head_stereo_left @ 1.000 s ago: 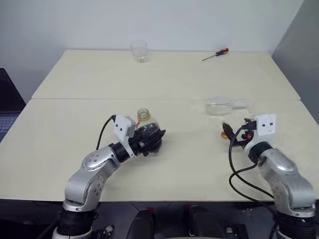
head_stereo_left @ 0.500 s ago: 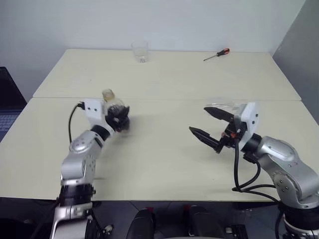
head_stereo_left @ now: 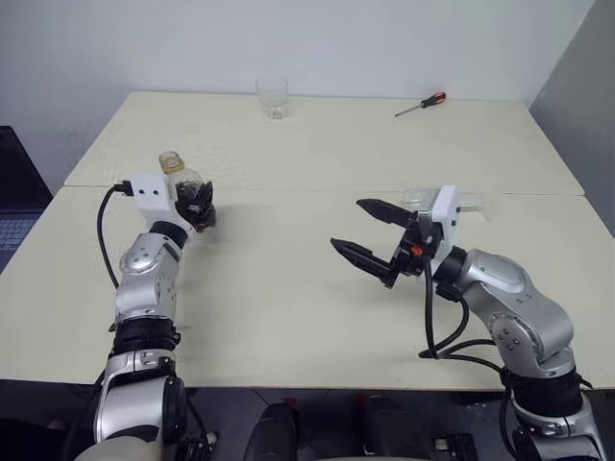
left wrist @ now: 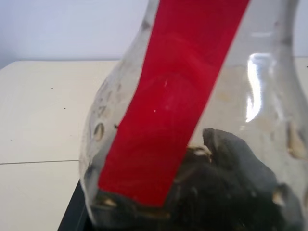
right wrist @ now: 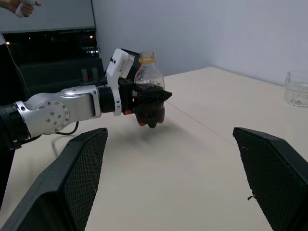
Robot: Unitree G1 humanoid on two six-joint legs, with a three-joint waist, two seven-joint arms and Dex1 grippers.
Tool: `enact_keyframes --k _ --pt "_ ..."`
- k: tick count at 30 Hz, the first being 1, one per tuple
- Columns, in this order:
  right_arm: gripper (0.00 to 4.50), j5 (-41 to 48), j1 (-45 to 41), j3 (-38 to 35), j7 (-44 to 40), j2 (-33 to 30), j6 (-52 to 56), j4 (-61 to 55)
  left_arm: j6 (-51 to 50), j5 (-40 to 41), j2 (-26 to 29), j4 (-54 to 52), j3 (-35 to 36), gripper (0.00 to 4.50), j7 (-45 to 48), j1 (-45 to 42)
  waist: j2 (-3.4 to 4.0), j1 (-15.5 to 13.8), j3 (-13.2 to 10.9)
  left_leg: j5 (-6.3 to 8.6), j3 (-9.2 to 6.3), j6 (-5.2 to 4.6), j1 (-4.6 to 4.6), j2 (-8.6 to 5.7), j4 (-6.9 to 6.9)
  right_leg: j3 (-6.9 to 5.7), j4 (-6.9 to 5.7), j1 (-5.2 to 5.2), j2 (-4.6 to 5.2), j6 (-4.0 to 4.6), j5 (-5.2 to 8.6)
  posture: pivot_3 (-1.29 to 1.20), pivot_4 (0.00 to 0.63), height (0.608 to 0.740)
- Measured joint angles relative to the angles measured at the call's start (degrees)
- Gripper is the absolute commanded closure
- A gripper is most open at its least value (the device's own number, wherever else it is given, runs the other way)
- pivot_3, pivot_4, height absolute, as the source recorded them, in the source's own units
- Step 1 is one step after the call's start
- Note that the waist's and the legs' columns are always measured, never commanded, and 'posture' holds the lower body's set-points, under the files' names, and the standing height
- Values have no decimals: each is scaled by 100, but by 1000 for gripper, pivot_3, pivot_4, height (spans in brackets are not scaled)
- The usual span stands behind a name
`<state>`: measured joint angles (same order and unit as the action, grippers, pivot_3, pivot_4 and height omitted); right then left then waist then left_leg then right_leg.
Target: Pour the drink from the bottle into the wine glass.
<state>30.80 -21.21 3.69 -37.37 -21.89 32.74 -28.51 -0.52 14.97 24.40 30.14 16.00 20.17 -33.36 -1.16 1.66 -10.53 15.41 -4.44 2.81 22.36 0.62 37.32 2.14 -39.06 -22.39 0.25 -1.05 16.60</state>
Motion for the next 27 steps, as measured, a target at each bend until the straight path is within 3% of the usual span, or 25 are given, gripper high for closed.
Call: enact_keyframes --k 14,21,27 --pt "44 -4 0 -6 -200 -3 -188 162 201 -28 -510 -114 -10 2275 -312 202 0 -1 0 2 -11 -1 26 -3 59 -1 -3 4 0 -15 -10 0 150 740" --pt "0 -26 0 -5 -200 -1 -215 202 202 -31 -570 -153 -7 157 -453 212 0 -1 0 2 -10 -1 27 -4 59 -1 -3 4 -1 -15 -10 0 150 740" --pt "0 -25 14 -7 -204 -13 -215 201 178 13 -570 -396 -3 36 -451 289 0 -1 0 2 -9 -1 26 -3 59 -1 -3 4 -1 -15 -10 0 150 740"
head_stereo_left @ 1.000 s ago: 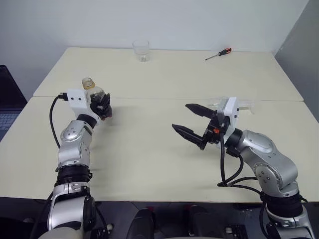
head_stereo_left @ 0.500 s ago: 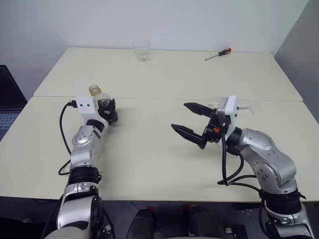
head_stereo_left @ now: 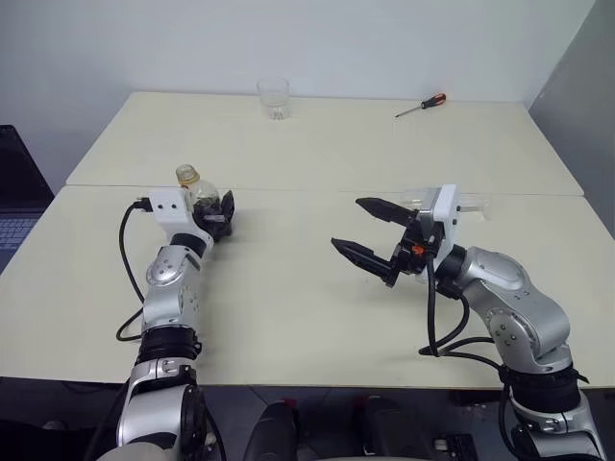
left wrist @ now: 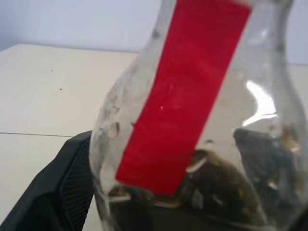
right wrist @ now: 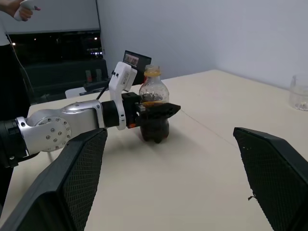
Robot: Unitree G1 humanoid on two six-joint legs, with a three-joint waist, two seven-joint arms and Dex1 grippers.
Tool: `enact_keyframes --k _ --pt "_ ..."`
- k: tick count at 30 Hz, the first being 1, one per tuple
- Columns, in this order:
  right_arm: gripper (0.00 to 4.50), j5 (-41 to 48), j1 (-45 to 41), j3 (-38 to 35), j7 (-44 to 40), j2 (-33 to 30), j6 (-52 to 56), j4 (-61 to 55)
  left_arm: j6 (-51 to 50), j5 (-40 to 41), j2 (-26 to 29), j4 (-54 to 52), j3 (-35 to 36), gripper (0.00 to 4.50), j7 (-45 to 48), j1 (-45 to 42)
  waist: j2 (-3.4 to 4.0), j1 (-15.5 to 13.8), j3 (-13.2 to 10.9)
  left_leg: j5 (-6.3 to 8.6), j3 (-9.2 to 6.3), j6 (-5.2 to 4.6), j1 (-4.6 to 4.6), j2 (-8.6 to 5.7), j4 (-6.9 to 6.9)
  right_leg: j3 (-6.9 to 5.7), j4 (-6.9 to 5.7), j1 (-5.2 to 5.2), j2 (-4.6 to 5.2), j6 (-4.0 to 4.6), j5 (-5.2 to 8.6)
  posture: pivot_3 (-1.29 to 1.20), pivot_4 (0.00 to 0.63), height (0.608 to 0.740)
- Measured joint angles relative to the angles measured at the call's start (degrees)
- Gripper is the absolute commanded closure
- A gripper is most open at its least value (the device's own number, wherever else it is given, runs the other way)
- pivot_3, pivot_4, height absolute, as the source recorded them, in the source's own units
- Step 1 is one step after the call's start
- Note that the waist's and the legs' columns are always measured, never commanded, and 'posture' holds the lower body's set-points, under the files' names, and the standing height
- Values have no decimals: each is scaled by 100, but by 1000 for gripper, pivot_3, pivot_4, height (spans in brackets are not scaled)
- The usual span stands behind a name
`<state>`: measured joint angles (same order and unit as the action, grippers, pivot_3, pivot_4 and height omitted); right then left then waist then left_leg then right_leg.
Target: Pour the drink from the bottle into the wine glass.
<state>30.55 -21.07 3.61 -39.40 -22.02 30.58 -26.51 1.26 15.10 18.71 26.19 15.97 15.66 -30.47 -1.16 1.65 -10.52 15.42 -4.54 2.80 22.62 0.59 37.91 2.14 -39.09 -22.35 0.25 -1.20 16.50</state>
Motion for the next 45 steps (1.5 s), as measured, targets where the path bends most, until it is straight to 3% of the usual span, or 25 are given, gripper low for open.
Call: enact_keyframes --k 19,24,33,39,45 --pt "0 20 648 -423 -184 -591 -147 -114 -2259 808 -283 -4515 131 36 -714 3088 -1 -21 1 1 -5 -1 -4 3 0 10 1 9 2 0 0 0 150 740" --pt "0 -798 806 -508 -83 -1057 -838 262 -3164 1459 83 -5534 -637 36 32 3359 -1 -36 1 1 11 -1 -8 -3 3 7 1 15 -6 -1 1 0 150 740" --pt "0 -2848 346 -506 639 -1760 -2694 2464 -3340 1752 996 -5953 -1552 36 1550 2991 5 8 1 0 45 0 -22 3 -8 20 0 12 -18 2 2 0 150 740" --pt "0 -4247 -358 -270 1573 -2127 -3916 4152 -2917 1455 994 -5203 -1639 36 1933 2566 6 1 0 0 51 -1 -21 0 -5 26 0 12 -18 2 2 0 150 740" --pt "0 -5452 -935 254 2460 -2373 -4623 5618 -2683 1234 564 -4743 -1796 36 1883 2069 6 0 0 -1 68 2 -16 -3 -2 34 3 8 -8 1 1 0 150 740"
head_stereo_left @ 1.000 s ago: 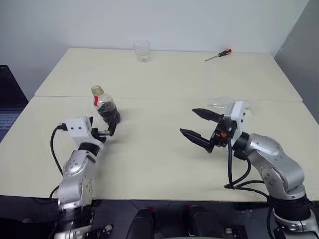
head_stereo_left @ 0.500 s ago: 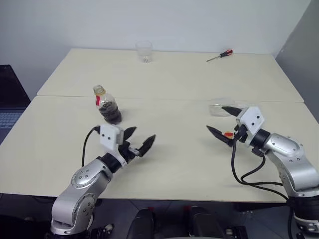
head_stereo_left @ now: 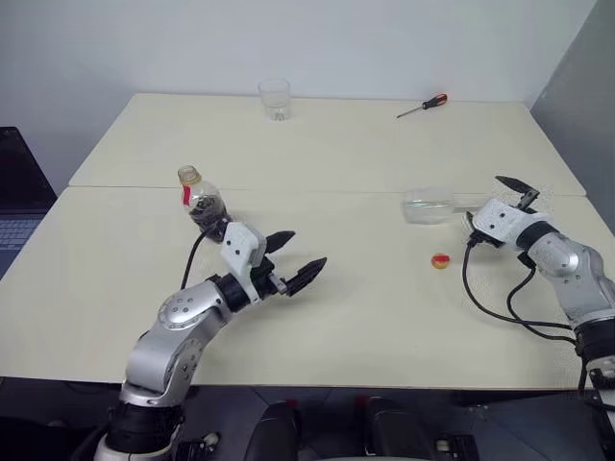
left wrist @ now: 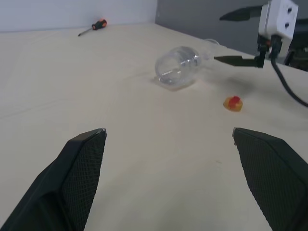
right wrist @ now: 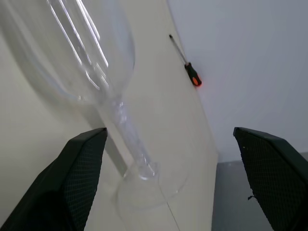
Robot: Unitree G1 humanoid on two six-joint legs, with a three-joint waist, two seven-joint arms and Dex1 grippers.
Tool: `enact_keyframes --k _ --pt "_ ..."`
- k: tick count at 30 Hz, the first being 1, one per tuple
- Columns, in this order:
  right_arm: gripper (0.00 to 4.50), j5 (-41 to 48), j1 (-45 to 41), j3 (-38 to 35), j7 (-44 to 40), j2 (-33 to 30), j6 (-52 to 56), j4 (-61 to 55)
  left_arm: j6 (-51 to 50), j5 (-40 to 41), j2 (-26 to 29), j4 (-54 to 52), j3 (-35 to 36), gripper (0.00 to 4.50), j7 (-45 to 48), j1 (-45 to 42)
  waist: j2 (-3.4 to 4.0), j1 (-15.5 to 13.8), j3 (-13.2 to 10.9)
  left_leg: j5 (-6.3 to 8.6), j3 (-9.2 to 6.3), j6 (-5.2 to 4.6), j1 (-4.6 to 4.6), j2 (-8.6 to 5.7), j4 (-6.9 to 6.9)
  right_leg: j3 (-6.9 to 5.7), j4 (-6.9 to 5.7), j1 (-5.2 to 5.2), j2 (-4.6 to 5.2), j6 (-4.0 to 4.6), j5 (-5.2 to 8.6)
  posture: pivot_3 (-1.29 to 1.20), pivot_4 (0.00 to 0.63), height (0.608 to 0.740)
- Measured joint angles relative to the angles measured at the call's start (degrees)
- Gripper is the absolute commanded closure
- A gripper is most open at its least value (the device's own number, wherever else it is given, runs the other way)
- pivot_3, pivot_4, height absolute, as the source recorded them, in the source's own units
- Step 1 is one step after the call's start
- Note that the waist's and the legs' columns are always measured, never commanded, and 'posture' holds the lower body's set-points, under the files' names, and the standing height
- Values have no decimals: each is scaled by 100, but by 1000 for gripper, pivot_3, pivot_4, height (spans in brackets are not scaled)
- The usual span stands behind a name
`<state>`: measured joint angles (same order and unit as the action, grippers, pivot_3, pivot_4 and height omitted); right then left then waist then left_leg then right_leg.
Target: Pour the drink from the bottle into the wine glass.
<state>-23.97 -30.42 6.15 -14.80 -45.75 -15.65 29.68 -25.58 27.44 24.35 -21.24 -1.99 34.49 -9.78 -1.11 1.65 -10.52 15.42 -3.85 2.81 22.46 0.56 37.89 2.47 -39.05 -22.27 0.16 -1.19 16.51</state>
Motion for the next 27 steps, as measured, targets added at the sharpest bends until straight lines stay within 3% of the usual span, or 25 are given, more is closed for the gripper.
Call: enact_keyframes --k 11,27 --pt "0 -824 -826 653 822 211 -346 1665 94 -216 -294 137 -31 36 -120 -21 1 34 0 0 11 0 -14 9 -3 7 -6 0 1 1 -1 0 150 740" --pt "0 -1103 -1972 1203 1380 696 -641 3310 70 -245 -381 138 14 36 -260 -57 1 20 0 -8 12 14 -8 3 0 8 -5 0 1 -1 -2 0 150 740"
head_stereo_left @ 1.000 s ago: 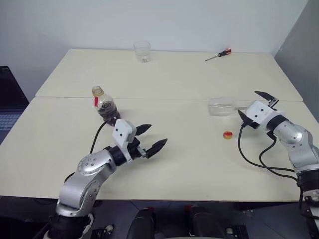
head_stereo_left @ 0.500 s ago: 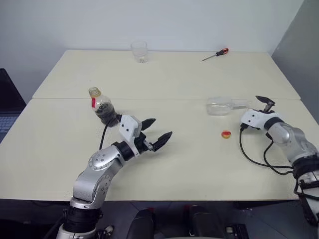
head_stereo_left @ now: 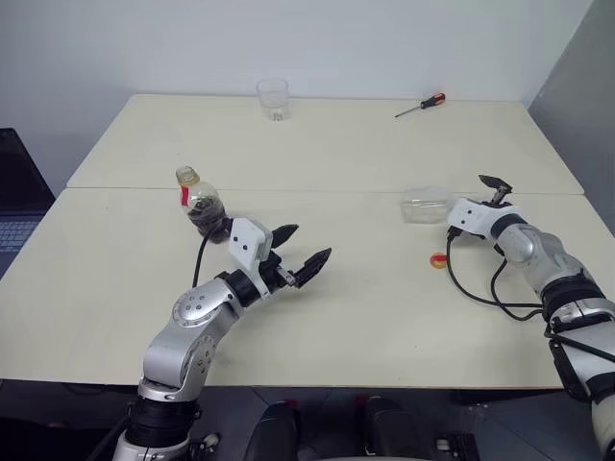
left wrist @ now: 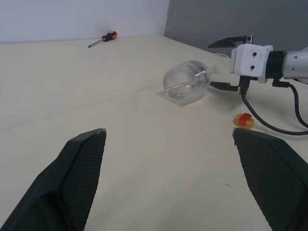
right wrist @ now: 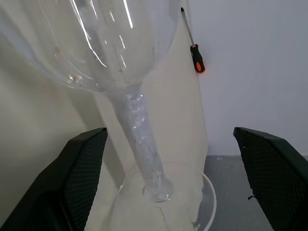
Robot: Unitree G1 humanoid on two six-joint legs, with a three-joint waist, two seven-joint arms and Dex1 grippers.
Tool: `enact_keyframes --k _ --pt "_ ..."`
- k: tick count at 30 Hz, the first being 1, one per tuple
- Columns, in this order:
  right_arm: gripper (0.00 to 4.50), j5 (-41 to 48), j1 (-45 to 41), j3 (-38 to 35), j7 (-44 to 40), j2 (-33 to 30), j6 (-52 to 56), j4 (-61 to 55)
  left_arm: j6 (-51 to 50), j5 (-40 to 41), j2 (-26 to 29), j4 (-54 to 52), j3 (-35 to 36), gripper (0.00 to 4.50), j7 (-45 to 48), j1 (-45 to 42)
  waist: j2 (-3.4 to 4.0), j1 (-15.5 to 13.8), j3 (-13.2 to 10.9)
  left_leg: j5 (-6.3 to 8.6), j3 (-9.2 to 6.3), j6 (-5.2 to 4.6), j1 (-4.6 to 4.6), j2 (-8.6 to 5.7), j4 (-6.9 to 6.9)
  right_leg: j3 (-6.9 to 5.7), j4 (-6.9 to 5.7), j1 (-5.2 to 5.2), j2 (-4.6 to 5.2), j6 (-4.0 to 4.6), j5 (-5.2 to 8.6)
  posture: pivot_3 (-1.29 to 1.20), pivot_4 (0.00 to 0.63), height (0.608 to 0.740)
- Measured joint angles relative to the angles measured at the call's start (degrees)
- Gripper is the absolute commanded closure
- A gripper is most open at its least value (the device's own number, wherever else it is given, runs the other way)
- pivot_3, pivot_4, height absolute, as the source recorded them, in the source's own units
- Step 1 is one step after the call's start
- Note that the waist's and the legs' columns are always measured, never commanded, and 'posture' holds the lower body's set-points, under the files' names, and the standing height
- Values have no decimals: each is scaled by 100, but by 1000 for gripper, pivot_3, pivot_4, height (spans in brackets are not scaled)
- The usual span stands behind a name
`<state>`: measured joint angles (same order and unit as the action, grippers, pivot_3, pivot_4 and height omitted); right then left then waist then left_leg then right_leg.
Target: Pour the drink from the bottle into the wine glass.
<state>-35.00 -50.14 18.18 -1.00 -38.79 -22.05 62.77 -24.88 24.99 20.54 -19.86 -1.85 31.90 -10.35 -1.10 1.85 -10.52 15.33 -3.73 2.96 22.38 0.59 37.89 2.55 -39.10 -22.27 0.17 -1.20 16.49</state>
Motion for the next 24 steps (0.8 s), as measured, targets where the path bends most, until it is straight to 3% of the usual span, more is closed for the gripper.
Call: enact_keyframes --k 13,16,24 --pt "0 -200 -451 262 263 262 35 619 -100 15 9 -2 44 36 -11 -19 0 1 0 -1 0 1 0 0 0 0 -1 -1 0 0 0 0 150 740" --pt "587 -205 -510 295 273 267 41 644 -102 17 8 -2 106 0 -12 -19 0 1 0 -1 -1 1 0 0 0 -1 0 -1 0 0 0 0 150 740" --pt "3505 -203 -539 323 269 289 58 760 -152 77 -10 -2 133 0 -79 -51 0 2 0 -1 -1 1 0 0 0 0 -1 -1 0 0 0 0 150 740"
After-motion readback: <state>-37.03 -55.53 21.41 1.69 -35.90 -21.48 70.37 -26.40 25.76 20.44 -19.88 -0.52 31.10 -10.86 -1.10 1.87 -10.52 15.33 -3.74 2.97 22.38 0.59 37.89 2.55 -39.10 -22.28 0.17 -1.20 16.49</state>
